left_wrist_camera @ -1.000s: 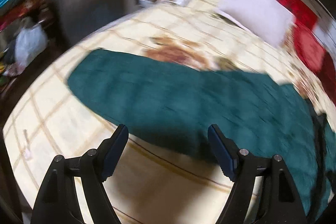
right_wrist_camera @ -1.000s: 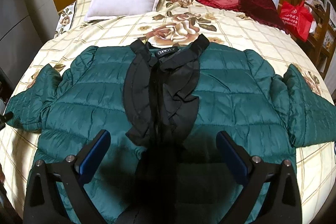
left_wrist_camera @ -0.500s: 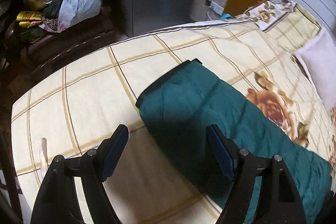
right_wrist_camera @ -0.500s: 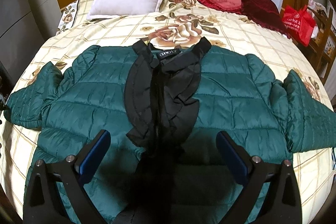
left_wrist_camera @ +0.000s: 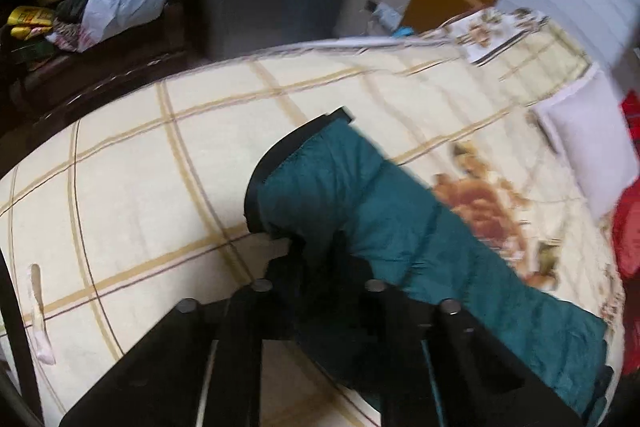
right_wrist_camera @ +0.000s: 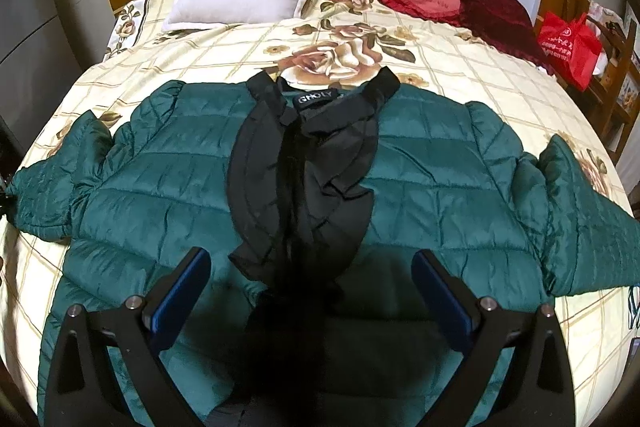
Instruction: Fold large clothes
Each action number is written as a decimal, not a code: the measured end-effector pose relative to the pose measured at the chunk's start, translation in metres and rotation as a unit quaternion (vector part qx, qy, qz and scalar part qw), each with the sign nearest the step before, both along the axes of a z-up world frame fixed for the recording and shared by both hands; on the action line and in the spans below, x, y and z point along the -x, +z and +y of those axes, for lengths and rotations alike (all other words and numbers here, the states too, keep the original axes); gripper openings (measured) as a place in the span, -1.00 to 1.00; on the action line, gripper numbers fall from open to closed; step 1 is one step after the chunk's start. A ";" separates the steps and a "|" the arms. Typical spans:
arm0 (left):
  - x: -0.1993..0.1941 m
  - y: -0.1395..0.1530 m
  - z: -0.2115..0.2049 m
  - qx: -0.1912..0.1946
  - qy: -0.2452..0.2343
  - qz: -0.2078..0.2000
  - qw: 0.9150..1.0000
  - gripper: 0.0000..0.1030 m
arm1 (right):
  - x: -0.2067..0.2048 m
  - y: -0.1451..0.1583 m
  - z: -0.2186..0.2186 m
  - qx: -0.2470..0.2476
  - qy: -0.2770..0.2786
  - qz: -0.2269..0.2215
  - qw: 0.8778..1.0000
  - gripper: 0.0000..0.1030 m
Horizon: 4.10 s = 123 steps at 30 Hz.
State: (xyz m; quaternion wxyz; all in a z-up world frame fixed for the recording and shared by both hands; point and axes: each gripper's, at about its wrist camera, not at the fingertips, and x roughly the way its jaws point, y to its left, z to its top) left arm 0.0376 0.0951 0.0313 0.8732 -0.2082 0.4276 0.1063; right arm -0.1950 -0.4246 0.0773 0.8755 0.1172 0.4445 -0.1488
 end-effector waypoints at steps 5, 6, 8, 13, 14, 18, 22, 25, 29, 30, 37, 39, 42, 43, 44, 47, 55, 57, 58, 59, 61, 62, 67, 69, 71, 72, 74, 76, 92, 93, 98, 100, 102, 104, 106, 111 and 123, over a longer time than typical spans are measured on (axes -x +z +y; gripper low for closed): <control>0.030 0.046 -0.039 0.023 -0.070 -0.064 0.995 -1.00 | 0.005 0.002 -0.004 0.005 -0.004 0.001 1.000 0.98; 0.038 0.057 -0.051 0.030 -0.091 -0.077 0.992 -1.00 | 0.007 0.003 -0.005 0.005 -0.005 0.001 1.000 0.98; 0.050 0.074 -0.073 0.038 -0.123 -0.093 0.987 -1.00 | 0.011 0.005 -0.008 0.006 -0.008 0.001 1.000 0.98; 0.085 0.103 -0.148 0.044 -0.214 -0.108 0.970 -1.00 | 0.023 0.009 -0.015 0.007 -0.017 -0.004 1.000 0.98; 0.090 0.105 -0.162 0.046 -0.230 -0.107 0.966 -1.00 | 0.026 0.010 -0.016 0.008 -0.019 -0.003 1.000 0.98; 0.111 0.111 -0.221 0.047 -0.287 -0.097 0.952 -1.00 | 0.036 0.010 -0.024 0.007 -0.026 -0.004 1.000 0.98; 0.129 0.104 -0.279 0.038 -0.328 -0.081 0.941 -1.00 | 0.045 0.010 -0.035 0.005 -0.034 -0.003 0.999 0.98; 0.140 0.095 -0.310 0.043 -0.351 -0.065 0.933 -1.00 | 0.051 0.010 -0.044 0.007 -0.040 -0.003 0.999 0.98; 0.156 0.082 -0.350 0.038 -0.384 -0.050 0.921 -1.00 | 0.056 0.008 -0.057 0.008 -0.047 -0.001 0.999 0.98; 0.160 0.078 -0.360 0.036 -0.393 -0.044 0.918 -1.00 | 0.058 0.007 -0.060 0.008 -0.049 0.000 0.999 0.98; 0.177 0.042 -0.412 0.027 -0.432 -0.012 0.901 -1.00 | 0.067 -0.001 -0.079 0.000 -0.060 0.008 0.998 0.98; 0.180 0.030 -0.424 0.024 -0.441 0.004 0.897 -1.00 | 0.070 -0.001 -0.082 0.000 -0.061 0.008 0.998 0.98; 0.182 0.017 -0.430 0.023 -0.447 0.014 0.894 -1.00 | 0.073 -0.002 -0.088 -0.002 -0.067 0.007 0.998 0.98; 0.184 0.016 -0.430 0.024 -0.447 0.006 0.894 -1.00 | 0.076 -0.001 -0.089 -0.002 -0.068 0.006 0.998 0.98; 0.186 0.017 -0.430 0.029 -0.451 0.001 0.892 -0.88 | 0.077 -0.001 -0.091 -0.004 -0.071 0.005 0.997 0.98; 0.190 0.024 -0.428 0.054 -0.477 0.012 0.877 -0.55 | 0.080 0.001 -0.094 -0.015 -0.072 0.002 0.997 0.98; 0.210 0.081 -0.385 -0.020 -0.494 -0.052 0.867 -0.54 | 0.065 0.008 -0.079 -0.064 -0.036 -0.014 0.997 0.98; 0.209 0.087 -0.374 -0.058 -0.481 -0.065 0.872 -0.54 | 0.055 0.010 -0.067 -0.077 -0.017 -0.020 0.997 0.98; 0.208 0.090 -0.364 -0.076 -0.472 -0.072 0.875 -0.54 | 0.051 0.010 -0.063 -0.079 -0.010 -0.023 0.997 0.98; 0.206 0.091 -0.357 -0.084 -0.465 -0.076 0.878 -0.54 | 0.046 0.012 -0.057 -0.081 0.000 -0.028 0.996 0.98; 0.200 0.093 -0.339 -0.091 -0.449 -0.082 0.885 -0.54 | 0.034 0.014 -0.047 -0.081 0.012 -0.034 0.996 0.97; 0.196 0.094 -0.328 -0.089 -0.438 -0.083 0.891 -0.54 | 0.026 0.015 -0.041 -0.082 0.018 -0.036 0.996 0.95; 0.175 0.094 -0.284 -0.063 -0.384 -0.089 0.917 -0.54 | -0.008 0.012 -0.022 -0.076 0.043 -0.031 0.996 0.78; 0.167 0.092 -0.271 -0.050 -0.369 -0.087 0.924 -0.54 | -0.021 0.008 -0.018 -0.073 0.050 -0.025 0.996 0.65; 0.160 0.088 -0.263 -0.042 -0.359 -0.079 0.929 -0.54 | -0.034 0.000 -0.014 -0.073 0.057 -0.015 0.996 0.48; 0.158 0.086 -0.261 -0.040 -0.356 -0.076 0.931 -0.54 | -0.040 -0.007 -0.013 -0.075 0.059 -0.005 0.995 0.41; 0.155 0.083 -0.258 -0.038 -0.352 -0.072 0.933 -0.54 | -0.047 -0.019 -0.012 -0.076 0.058 0.012 0.995 -0.11; 0.154 0.081 -0.259 -0.040 -0.350 -0.072 0.933 -0.54 | -0.046 -0.025 -0.013 -0.094 0.065 0.005 0.993 -0.36; 0.154 0.068 -0.276 -0.020 -0.349 -0.053 0.935 -0.54 | 0.030 0.044 -0.101 0.014 -0.016 -0.057 0.998 -0.64; 0.153 0.067 -0.277 -0.018 -0.349 -0.050 0.936 -0.54 | 0.032 0.043 -0.108 0.014 -0.023 -0.056 0.998 -0.64; 0.145 0.062 -0.293 -0.026 -0.350 -0.047 0.935 -0.54 | 0.040 0.036 -0.135 0.032 -0.054 -0.045 0.997 -0.64; 0.139 0.054 -0.300 -0.032 -0.353 -0.038 0.934 -0.54 | 0.037 0.024 -0.138 0.038 -0.058 -0.028 0.997 -0.64; 0.131 0.043 -0.307 -0.039 -0.353 -0.022 0.934 -0.54 | 0.035 0.010 -0.138 0.040 -0.063 -0.011 0.997 -0.65; 0.125 0.030 -0.311 -0.041 -0.352 -0.002 0.935 -0.54 | 0.029 -0.012 -0.142 0.034 -0.074 0.017 0.997 -0.64; 0.123 0.021 -0.312 -0.036 -0.351 0.006 0.936 -0.54 | 0.028 -0.023 -0.146 0.026 -0.084 0.023 0.996 -0.51; 0.129 0.032 -0.309 -0.046 -0.353 -0.007 0.935 -0.54 | 0.039 -0.005 -0.142 0.023 -0.094 0.001 0.995 0.11; 0.116 0.055 -0.346 -0.072 -0.371 -0.054 0.924 -0.53 | -0.024 0.017 -0.069 -0.030 0.031 -0.041 0.998 0.37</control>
